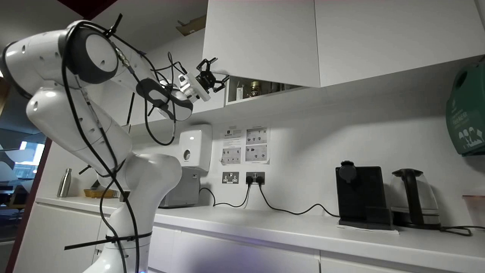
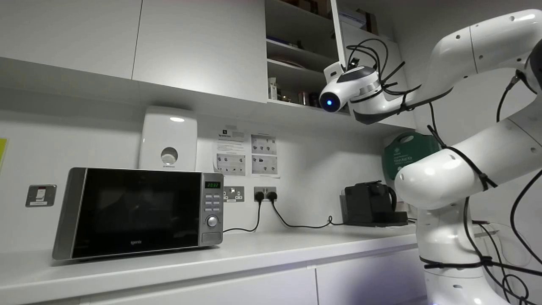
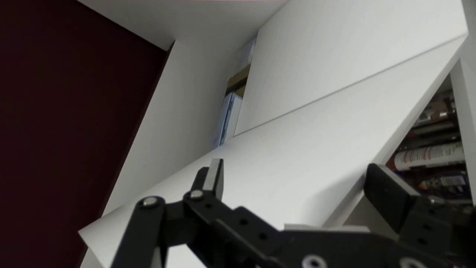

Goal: Open the cupboard fully

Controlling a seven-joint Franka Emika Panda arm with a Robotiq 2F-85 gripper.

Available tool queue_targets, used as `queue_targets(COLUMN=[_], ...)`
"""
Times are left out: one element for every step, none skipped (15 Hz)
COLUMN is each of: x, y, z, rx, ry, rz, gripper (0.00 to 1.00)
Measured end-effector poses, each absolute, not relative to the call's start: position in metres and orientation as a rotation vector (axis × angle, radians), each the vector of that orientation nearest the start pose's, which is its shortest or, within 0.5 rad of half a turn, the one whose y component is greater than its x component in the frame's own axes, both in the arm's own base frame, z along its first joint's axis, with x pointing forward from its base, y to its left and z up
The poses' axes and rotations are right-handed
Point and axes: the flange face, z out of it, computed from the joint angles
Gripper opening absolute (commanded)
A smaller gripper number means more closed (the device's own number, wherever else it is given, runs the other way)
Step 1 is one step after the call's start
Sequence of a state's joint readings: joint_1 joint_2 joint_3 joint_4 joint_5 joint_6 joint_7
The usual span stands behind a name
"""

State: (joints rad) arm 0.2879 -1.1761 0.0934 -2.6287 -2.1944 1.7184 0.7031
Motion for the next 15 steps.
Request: queue_targets(x=[0.207, 0.203, 0.198, 0.193, 0.188, 0.183, 0.179, 0.176, 0.174, 0.173, 0.173, 0.173, 0.173, 0.173, 0.173], y=[0.022, 0.016, 0.009, 0.002, -0.004, -0.008, -0.012, -0.015, -0.017, -0.017, -0.017, -0.017, -0.017, -0.017, -0.017], z=[0.729, 0.731, 0.735, 0.74, 0.745, 0.748, 0.752, 0.754, 0.755, 0.756, 0.757, 0.757, 0.757, 0.757, 0.757], rx=[0.904, 0.909, 0.903, 0.895, 0.889, 0.883, 0.877, 0.873, 0.872, 0.873, 0.873, 0.873, 0.873, 0.873, 0.873], ry=[-0.156, -0.186, -0.227, -0.268, -0.304, -0.334, -0.361, -0.383, -0.393, -0.396, -0.396, -0.396, -0.396, -0.396, -0.396], rz=[1.052, 1.01, 0.965, 0.922, 0.886, 0.855, 0.828, 0.808, 0.793, 0.785, 0.783, 0.782, 0.782, 0.782, 0.782], gripper=[1.0, 1.0, 1.0, 1.0, 1.0, 1.0, 1.0, 1.0, 1.0, 1.0, 1.0, 1.0, 1.0, 1.0, 1.0])
